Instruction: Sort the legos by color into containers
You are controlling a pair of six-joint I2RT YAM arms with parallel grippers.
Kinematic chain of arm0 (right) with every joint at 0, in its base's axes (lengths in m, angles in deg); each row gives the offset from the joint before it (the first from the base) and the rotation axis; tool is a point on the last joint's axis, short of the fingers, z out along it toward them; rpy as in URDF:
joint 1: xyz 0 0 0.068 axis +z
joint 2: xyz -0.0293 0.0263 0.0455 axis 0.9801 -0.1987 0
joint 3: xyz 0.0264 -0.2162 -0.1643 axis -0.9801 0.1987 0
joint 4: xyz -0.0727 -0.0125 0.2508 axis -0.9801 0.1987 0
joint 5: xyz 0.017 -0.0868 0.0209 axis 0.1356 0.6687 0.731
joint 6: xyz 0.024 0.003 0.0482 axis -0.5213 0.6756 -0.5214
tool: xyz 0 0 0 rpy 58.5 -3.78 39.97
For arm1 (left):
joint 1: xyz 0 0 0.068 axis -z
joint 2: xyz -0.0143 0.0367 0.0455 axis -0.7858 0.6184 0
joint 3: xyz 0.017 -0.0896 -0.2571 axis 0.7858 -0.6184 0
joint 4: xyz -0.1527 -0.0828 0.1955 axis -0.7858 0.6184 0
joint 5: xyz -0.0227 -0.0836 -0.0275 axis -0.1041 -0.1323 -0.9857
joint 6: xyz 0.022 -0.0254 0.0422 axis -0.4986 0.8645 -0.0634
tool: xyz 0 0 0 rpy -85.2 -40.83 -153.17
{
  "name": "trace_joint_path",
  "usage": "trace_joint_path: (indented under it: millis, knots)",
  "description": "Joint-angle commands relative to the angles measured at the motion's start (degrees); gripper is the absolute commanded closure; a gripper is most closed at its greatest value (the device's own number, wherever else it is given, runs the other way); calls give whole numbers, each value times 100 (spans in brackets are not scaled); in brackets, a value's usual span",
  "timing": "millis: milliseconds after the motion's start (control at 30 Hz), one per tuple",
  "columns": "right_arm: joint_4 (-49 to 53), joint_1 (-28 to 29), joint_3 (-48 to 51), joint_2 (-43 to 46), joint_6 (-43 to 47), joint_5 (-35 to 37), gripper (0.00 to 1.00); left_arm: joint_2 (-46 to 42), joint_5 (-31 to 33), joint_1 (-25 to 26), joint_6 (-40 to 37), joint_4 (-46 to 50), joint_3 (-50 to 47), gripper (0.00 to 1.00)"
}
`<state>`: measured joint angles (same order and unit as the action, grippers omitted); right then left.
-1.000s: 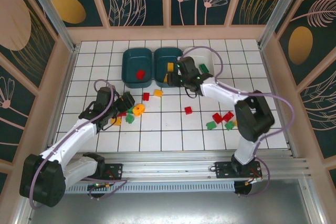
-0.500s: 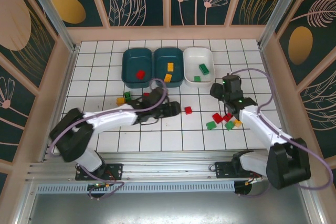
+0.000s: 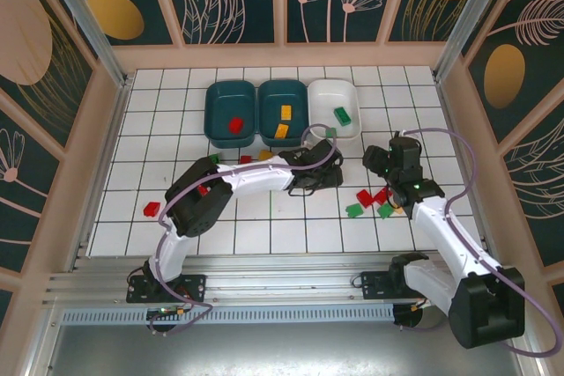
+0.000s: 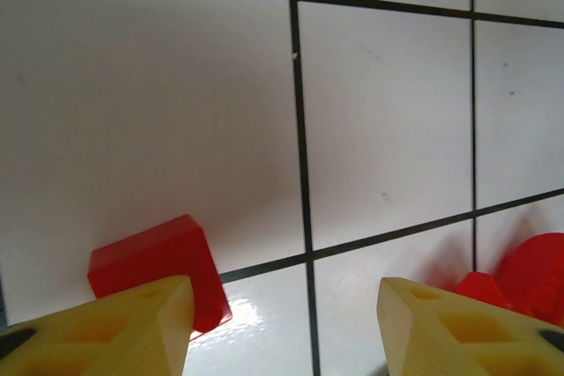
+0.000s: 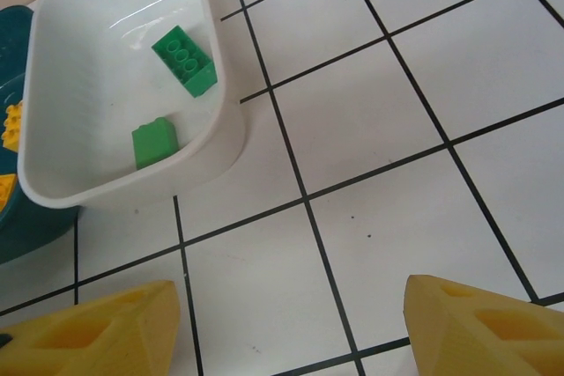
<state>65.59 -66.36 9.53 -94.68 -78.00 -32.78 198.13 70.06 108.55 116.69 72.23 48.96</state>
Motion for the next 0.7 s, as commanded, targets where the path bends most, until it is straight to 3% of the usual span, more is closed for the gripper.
trace_joint_path:
  millis: [0, 200, 367, 667]
  knots:
    - [-12, -62, 123, 163, -25, -143, 31, 113, 217, 66, 19, 732, 28, 43]
    - [-103, -98, 132, 163, 10, -273, 31, -342, 543, 119, -187, 1040, 231, 41]
    - [-169, -128, 199, 154, -6, -248, 31, -388, 978, 101, -470, 1573, 662, 26]
    - [-206, -409, 337, 256, -104, -391, 31, 190, 1080, 103, -532, 1996, 948, 30]
